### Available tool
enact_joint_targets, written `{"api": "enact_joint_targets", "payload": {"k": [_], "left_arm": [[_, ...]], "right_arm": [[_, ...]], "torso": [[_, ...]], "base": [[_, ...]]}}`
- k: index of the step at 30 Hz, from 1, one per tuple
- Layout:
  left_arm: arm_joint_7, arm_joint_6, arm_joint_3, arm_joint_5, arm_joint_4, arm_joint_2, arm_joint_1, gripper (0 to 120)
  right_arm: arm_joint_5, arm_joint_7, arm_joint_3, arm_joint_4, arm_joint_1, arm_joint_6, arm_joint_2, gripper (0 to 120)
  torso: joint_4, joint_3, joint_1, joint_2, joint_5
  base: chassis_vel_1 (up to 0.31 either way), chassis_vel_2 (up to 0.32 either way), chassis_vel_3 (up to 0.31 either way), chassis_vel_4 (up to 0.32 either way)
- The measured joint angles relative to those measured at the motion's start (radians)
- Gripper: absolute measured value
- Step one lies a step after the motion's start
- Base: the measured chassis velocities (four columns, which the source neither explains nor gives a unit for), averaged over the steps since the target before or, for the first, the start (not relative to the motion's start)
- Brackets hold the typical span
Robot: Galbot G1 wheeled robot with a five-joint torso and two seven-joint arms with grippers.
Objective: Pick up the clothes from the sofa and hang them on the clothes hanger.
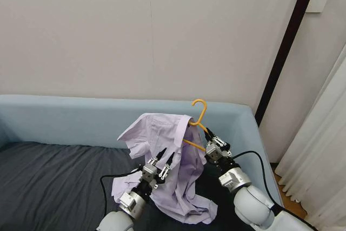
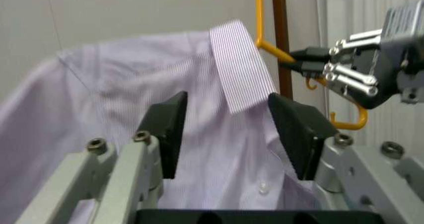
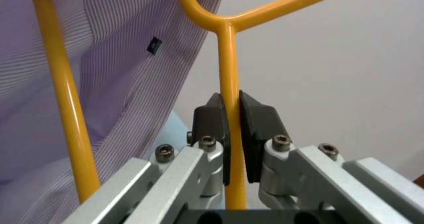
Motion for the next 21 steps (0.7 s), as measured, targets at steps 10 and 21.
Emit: {"api": "enact_joint_targets", "payload": {"k": [10,21], "left_arm": [[0.344,-0.021,-0.044,-0.418,-0.021,0.414,-0.227,94],[0.961,0.091,0.320,-0.589,0.426,0.372,-0.876,100]], "right_arm": [[-0.116,-0.017,0.027,-0.028,-0.007,0.041,0.033,4],[-0.182,-0.024,0.036,-0.024,-0.026,0.075,0.056,4]], "torso": [[-0.0002,0.000,0.000,0.000,0.0000],[-0.0008,0.000,0.000,0.000,0.0005]], "base": [[0.000,0.000,0.000,0.000],[0.000,0.000,0.000,0.000]]}}
